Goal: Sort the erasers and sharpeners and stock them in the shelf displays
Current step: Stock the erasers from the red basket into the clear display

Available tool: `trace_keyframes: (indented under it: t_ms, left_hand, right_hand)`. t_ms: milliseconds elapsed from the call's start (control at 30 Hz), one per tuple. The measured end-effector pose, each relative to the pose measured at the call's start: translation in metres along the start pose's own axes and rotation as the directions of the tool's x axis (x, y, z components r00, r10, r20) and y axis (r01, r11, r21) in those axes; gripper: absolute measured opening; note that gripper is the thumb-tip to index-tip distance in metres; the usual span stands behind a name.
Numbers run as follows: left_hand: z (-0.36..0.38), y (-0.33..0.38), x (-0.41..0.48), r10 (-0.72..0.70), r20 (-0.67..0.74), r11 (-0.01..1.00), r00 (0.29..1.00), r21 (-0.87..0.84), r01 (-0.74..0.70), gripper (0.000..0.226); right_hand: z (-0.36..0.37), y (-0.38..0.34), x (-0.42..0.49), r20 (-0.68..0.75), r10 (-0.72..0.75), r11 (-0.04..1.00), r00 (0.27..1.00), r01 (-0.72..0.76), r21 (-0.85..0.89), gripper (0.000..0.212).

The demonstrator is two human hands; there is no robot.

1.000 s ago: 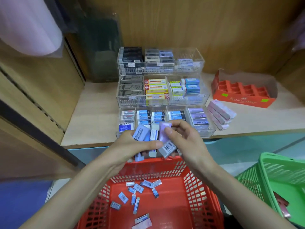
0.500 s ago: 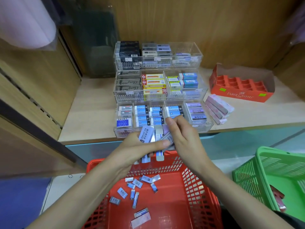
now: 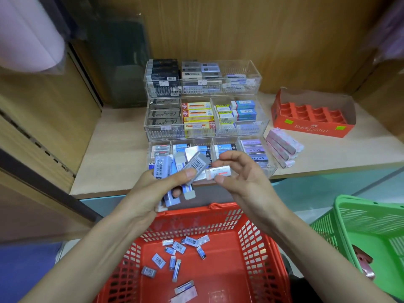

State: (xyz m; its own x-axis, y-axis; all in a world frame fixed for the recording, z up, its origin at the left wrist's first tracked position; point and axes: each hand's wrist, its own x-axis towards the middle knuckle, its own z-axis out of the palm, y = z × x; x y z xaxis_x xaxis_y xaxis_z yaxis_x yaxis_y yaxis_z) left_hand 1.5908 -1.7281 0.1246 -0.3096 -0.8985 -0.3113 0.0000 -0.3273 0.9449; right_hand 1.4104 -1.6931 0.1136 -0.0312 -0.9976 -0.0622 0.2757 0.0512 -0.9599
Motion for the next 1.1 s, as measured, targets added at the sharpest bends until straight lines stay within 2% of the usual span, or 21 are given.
trace_keyframes:
  t_ms: [167, 267, 433, 600, 667, 733, 800, 900, 1033, 1100]
  left_hand:
    - [-0.005, 0.003, 0.001, -0.057, 0.036, 0.989, 0.998, -0.135, 0.061, 0.031]
    - [-0.012, 0.007, 0.000, -0.064, 0.038, 0.972, 0.997, -0.224, 0.071, 0.037]
    - [-0.045, 0.017, 0.000, -0.048, -0.028, 0.965, 0.998, -0.259, 0.039, 0.067]
    - [-0.079, 0.023, -0.001, -0.007, -0.084, 0.969, 0.996, -0.245, -0.014, 0.056]
    - [-0.089, 0.020, -0.001, -0.040, -0.119, 0.970, 0.992, -0.242, 0.010, 0.046]
    - [-0.099, 0.017, -0.002, -0.082, -0.151, 0.971, 0.985, -0.234, 0.045, 0.037]
    - [-0.106, 0.016, -0.002, -0.105, -0.170, 0.974, 0.980, -0.216, 0.067, 0.037]
    - [-0.112, 0.018, -0.004, -0.115, -0.153, 0.974, 0.982, -0.210, 0.081, 0.040]
    - [-0.110, 0.021, -0.006, -0.125, -0.140, 0.968, 0.982, -0.234, 0.090, 0.030]
    - [-0.108, 0.022, -0.007, -0.126, -0.165, 0.968, 0.978, -0.236, 0.085, 0.029]
  right_hand:
    - [0.002, -0.006, -0.003, -0.080, -0.029, 0.977, 0.996, 0.012, -0.213, 0.018]
    - [0.001, -0.004, -0.003, -0.113, -0.012, 0.977, 0.994, -0.012, -0.212, 0.013]
    - [0.005, 0.002, 0.003, -0.159, 0.050, 0.975, 0.986, -0.082, -0.207, 0.016]
    - [0.040, 0.013, 0.041, -0.140, 0.032, 0.935, 0.990, -0.079, -0.345, 0.015]
    - [0.053, 0.018, 0.061, -0.105, -0.046, 0.884, 0.993, -0.009, -0.467, 0.016]
    - [0.062, 0.024, 0.080, -0.055, -0.154, 0.770, 0.987, 0.085, -0.633, 0.014]
    - [0.068, 0.029, 0.096, 0.002, -0.230, 0.643, 0.973, 0.153, -0.750, 0.010]
    - [0.077, 0.038, 0.115, 0.073, -0.276, 0.508, 0.958, 0.210, -0.836, 0.010]
    - [0.085, 0.048, 0.124, 0.123, -0.288, 0.384, 0.950, 0.232, -0.894, 0.006]
    - [0.085, 0.047, 0.125, 0.139, -0.277, 0.366, 0.951, 0.238, -0.900, 0.005]
